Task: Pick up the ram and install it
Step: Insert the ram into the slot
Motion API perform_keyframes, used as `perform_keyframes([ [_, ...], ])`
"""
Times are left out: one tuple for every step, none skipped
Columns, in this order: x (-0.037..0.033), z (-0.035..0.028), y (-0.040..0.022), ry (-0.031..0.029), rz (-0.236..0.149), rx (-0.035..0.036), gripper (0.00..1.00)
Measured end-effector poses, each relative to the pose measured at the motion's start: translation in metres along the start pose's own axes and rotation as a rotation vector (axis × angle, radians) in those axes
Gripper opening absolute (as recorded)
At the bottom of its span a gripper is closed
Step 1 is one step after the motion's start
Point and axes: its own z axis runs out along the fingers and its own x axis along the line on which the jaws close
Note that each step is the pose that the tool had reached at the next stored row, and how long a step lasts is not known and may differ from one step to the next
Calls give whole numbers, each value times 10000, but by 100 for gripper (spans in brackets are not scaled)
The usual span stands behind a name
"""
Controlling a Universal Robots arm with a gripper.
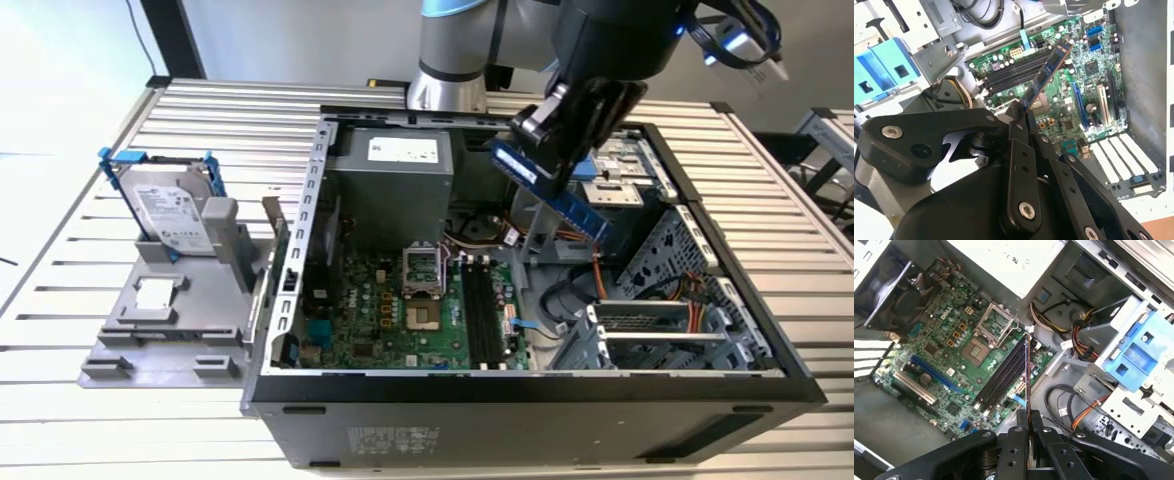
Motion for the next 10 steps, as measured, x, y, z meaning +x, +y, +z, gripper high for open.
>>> perform_keyframes([
  [0,0,0,-3,133,2,0],
  [0,0,0,-6,286,5,0],
  [-1,0,1,-9,426,7,0],
  [-1,0,1,-12,581,9,0],
  [-1,0,1,-16,727,11,0],
  [-1,0,1,-20,880,12,0],
  [-1,-1,1,-23,1010,14,0],
  [-1,-3,1,-24,1128,16,0],
  [-1,-3,1,-27,1250,17,0],
  [-1,-4,1,-30,1386,20,0],
])
